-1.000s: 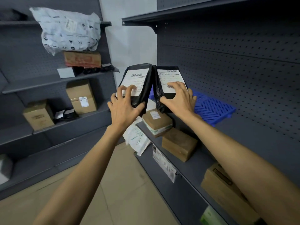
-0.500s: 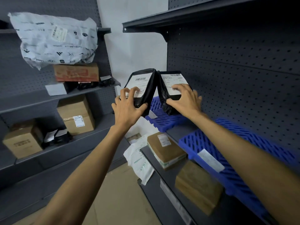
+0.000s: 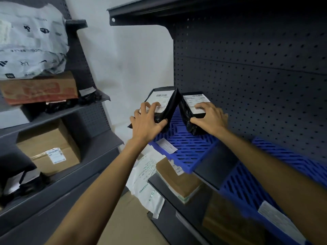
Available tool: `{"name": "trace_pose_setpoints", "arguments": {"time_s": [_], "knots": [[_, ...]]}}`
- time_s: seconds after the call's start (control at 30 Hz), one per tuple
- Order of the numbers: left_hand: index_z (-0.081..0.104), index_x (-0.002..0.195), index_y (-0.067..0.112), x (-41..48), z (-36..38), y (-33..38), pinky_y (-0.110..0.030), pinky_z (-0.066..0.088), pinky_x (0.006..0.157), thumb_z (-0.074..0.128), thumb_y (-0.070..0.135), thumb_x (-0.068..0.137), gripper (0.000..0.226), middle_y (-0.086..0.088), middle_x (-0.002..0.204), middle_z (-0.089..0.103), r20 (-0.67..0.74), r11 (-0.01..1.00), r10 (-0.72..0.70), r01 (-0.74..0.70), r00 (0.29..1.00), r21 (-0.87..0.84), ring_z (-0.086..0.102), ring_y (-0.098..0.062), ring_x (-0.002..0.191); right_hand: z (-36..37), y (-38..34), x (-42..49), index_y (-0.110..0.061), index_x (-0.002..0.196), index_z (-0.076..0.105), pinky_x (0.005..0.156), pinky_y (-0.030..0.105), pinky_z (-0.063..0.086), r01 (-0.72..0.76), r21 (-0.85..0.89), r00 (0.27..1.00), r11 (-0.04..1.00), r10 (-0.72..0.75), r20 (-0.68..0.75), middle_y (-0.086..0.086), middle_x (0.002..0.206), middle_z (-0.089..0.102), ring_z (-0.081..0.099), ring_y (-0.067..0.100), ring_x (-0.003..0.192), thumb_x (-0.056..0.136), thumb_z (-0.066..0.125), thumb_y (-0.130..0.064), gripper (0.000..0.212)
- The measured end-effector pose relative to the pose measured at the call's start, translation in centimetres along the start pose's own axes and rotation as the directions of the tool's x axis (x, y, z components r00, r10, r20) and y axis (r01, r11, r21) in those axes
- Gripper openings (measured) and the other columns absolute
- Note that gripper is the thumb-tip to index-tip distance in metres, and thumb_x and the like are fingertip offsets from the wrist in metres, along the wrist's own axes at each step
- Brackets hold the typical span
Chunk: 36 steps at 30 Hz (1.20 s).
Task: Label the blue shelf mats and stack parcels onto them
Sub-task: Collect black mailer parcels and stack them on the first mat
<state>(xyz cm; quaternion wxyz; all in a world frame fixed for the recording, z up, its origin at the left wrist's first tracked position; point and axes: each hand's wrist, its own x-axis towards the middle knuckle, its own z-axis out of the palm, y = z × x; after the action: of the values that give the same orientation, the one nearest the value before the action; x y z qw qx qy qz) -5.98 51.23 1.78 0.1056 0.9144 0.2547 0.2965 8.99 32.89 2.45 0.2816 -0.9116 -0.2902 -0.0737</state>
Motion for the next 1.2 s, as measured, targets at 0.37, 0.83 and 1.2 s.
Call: {"name": "trace_pose_setpoints", "arguments": {"time_s": [0.37, 0.83, 1.2], "knots": [[0.045, 0.135, 0.036, 2.7, 5.1, -6.0, -0.046, 0.036, 0.09, 0.056, 0.064, 0.081, 0.062, -0.004, 0.131, 0.039, 0.174, 0.975, 0.223, -0.223, 0.959, -0.02, 0.047, -0.036, 0.112, 5.4, -1.1, -3.6, -0.041, 0.131, 0.05, 0.102, 0.049, 0.032, -0.228, -0.138, 0.972, 0.964, 0.216, -0.096, -0.012, 0.145, 0.044, 0.044, 0.033, 0.127, 0.074, 0.062, -0.058, 0.061], [0.048, 0.138, 0.031, 2.4, 3.7, -5.0, -0.057, 0.027, 0.108, 0.053, 0.068, 0.084, 0.066, -0.007, 0.139, 0.048, 0.231, 0.909, 0.396, -0.415, 0.889, 0.04, 0.037, -0.04, 0.134, 1.7, -2.2, -8.3, -0.025, 0.147, 0.035, 0.108, 0.049, 0.032, -0.142, -0.358, 0.981, 0.923, 0.18, 0.075, 0.004, 0.152, 0.037, 0.034, 0.028, 0.138, 0.096, 0.049, -0.05, 0.059], [0.051, 0.139, 0.024, -7.3, -1.0, 5.8, -0.044, 0.048, 0.091, 0.064, 0.034, 0.092, 0.05, -0.006, 0.13, 0.057, 0.343, 0.748, 0.633, -0.662, 0.694, -0.039, 0.056, -0.032, 0.116, -9.2, 1.4, -24.0, -0.018, 0.143, 0.041, 0.096, 0.044, 0.045, -0.159, -0.672, 0.951, 0.723, 0.295, 0.093, 0.009, 0.143, 0.046, 0.047, 0.031, 0.126, 0.099, 0.051, -0.034, 0.048]]}}
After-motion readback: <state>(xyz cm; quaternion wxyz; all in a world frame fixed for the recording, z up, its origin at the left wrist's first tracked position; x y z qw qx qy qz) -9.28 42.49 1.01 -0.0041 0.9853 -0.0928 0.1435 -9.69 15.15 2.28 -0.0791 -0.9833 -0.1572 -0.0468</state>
